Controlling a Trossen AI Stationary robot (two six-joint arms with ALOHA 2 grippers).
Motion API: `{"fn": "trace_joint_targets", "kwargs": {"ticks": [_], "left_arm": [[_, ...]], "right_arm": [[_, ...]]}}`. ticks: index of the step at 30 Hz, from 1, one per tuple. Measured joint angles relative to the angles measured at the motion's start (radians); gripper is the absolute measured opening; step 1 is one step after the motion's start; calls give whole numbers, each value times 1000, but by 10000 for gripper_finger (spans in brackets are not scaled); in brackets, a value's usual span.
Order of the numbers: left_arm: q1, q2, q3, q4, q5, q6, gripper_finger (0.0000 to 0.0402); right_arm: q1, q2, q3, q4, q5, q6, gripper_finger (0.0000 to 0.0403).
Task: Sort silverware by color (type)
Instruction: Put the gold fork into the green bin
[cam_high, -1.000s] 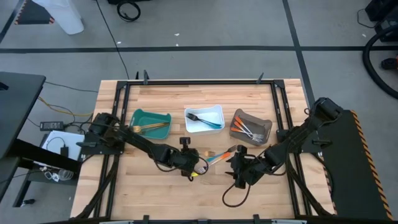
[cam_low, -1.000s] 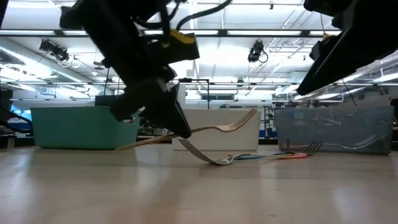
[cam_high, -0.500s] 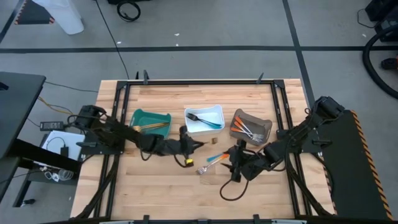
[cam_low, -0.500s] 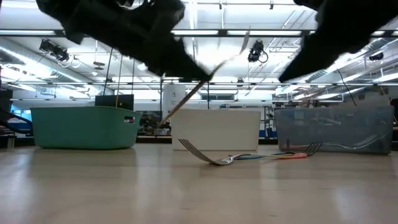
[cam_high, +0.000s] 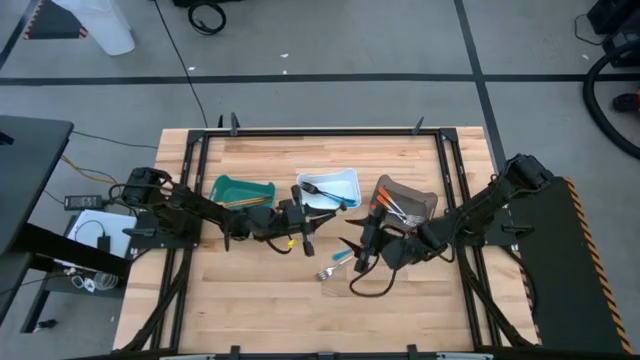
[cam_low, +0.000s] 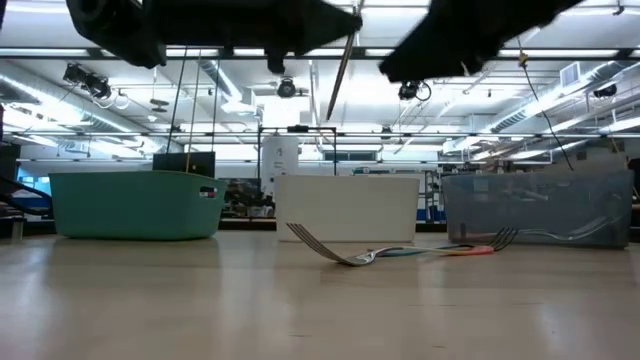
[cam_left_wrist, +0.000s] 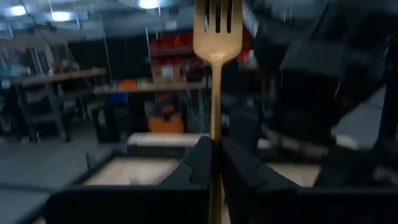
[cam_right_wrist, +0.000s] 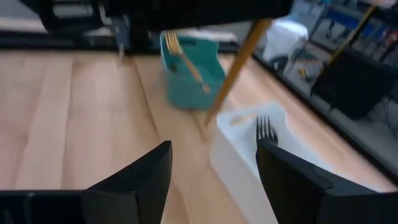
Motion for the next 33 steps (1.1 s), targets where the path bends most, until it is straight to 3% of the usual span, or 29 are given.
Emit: {"fn": "trace_joint_targets", "kwargs": {"ticks": [8, 15, 26, 33], "left_arm": [[11, 0, 1, 182, 56, 65, 25], [11, 0, 1, 268, 80, 136, 25], [33, 0, 1, 325, 167, 131, 25], [34, 1, 1, 332, 174, 143, 25]], "right_arm": [[-90, 0, 0, 202, -104, -174, 202], [-155, 0, 0, 314, -237, -227, 178], [-213, 1, 0, 390, -321, -261, 167], [-229, 1, 0, 388, -337, -277, 91]]}}
